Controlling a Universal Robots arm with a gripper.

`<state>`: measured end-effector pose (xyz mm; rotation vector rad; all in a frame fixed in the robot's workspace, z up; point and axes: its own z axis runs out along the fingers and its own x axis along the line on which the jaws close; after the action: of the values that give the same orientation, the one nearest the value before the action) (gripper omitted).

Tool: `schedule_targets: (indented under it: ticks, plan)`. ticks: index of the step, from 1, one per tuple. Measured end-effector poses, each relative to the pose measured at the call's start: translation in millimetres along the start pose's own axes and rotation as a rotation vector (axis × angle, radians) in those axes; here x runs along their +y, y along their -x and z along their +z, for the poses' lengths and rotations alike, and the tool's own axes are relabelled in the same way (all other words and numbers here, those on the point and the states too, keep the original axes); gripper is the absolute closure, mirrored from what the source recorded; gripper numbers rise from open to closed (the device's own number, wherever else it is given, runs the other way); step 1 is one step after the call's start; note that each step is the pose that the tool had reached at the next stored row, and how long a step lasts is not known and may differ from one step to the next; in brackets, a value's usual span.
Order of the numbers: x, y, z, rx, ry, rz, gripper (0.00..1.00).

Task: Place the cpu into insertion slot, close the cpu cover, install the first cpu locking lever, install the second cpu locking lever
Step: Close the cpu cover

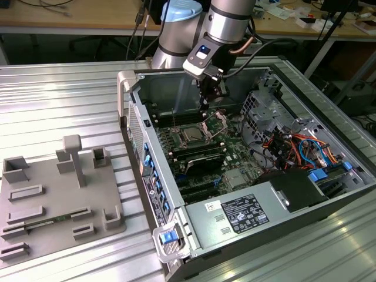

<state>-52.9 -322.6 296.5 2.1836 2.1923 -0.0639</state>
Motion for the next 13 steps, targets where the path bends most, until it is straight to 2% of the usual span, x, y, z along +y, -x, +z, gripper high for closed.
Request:
schedule_targets:
  ticks: [7,9,13]
  plan:
    - [13.8,0.0,0.3,0.0002,0.0001,0.0,0.89]
    - [19.1,-0.1,0.9,0.0002,0.0001,0.0,0.89]
    - [34.4,-0.4,3.5,0.0002,0.0,0.0,0.89]
